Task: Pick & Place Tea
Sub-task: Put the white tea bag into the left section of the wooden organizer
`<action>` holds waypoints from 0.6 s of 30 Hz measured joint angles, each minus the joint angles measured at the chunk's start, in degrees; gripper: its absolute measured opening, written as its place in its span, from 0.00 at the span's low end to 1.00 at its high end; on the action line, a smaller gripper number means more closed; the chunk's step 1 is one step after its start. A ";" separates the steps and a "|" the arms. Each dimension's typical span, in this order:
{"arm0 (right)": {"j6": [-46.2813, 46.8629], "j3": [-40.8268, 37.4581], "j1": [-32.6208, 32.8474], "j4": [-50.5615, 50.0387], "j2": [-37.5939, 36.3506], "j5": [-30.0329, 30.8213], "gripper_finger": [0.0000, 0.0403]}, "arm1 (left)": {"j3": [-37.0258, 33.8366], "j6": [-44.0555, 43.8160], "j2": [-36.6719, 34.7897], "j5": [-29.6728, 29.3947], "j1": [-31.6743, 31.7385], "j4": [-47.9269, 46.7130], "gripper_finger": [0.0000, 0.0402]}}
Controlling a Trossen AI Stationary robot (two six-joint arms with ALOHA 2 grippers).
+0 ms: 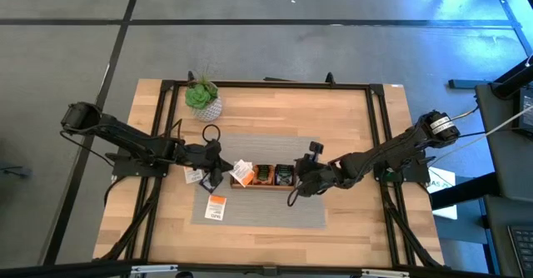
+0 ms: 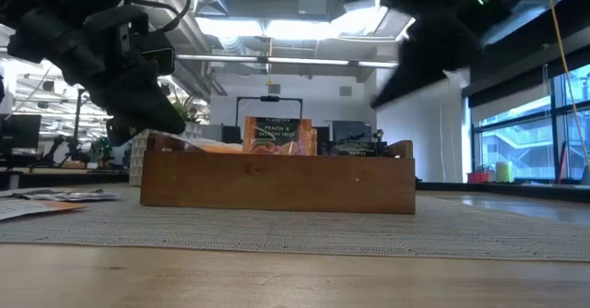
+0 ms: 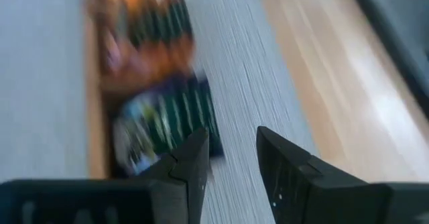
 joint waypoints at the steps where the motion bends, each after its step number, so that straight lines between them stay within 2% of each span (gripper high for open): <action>1: -2.31 0.00 0.00 3.17 0.00 0.00 0.32 | 0.00 -0.26 0.00 0.00 0.00 0.00 0.04; 3: -7.88 0.00 0.00 10.64 0.00 -0.27 0.32 | 0.00 -1.82 0.00 0.00 0.00 0.00 0.04; 5: -14.36 0.00 0.00 18.12 0.00 -3.10 0.32 | 0.00 -3.08 0.00 0.15 0.00 0.00 0.04; 9: -30.34 0.09 -0.20 30.38 1.17 -18.45 0.32 | 0.00 -4.66 0.00 1.55 0.00 0.00 0.04; 11: -35.45 0.18 -0.36 34.82 3.52 -24.36 0.32 | 0.00 -5.51 0.00 1.70 0.00 0.00 0.04; 14: -36.63 2.76 -1.07 37.23 8.85 -25.50 0.32 | 0.00 -6.17 0.00 1.85 0.00 0.07 0.04; 18: -38.78 10.58 -2.71 32.26 16.46 -25.25 0.32 | 0.00 -6.19 0.00 2.64 0.00 0.19 0.04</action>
